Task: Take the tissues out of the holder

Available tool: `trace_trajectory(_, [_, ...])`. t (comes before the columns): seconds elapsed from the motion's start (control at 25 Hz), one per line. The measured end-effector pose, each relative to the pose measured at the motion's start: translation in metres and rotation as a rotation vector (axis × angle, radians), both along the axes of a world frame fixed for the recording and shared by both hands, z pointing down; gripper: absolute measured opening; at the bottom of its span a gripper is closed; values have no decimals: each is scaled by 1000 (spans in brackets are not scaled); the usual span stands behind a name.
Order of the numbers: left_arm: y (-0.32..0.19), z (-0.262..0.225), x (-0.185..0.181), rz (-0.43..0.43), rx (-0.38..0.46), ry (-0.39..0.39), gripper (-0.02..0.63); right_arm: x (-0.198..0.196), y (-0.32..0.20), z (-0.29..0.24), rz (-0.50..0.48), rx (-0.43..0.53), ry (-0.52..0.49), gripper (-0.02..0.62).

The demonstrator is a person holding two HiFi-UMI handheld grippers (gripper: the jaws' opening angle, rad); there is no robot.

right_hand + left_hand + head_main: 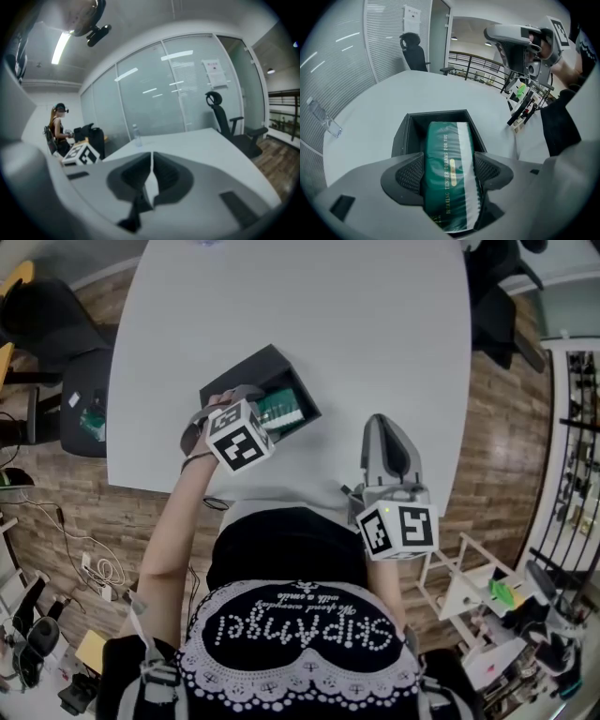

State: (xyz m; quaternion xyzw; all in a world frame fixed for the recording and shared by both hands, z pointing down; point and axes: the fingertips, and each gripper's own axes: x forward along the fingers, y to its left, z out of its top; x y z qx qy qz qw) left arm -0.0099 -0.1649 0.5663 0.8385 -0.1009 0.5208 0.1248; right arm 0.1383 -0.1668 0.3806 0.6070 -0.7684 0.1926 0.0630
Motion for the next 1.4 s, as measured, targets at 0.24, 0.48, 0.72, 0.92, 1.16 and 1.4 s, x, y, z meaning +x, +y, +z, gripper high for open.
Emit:
trace_trajectory(0.24, [1, 3, 0, -14, -19, -7, 348, -1, 0, 1, 0, -2, -2, 35])
trace_trajectory(0.48, [2, 3, 0, -31, -8, 16, 336, -2, 0, 1, 1, -4, -1, 35])
trace_trajectory(0.72, [-2, 1, 2, -38, 7, 42, 334, -2, -4, 2, 1, -8, 0, 35])
trace_trajectory(0.92, [-3, 0, 2, -43, 14, 56, 334, -2, -4, 1, 2, -8, 0, 35])
trace_trajectory(1.16, [-1, -1, 2, -56, 28, 88, 334, -2, -3, 1, -1, -6, 0, 35])
trace_trajectory(1.4, [-1, 1, 2, -57, 19, 88, 334, -3, -3, 1, -7, -5, -2, 35])
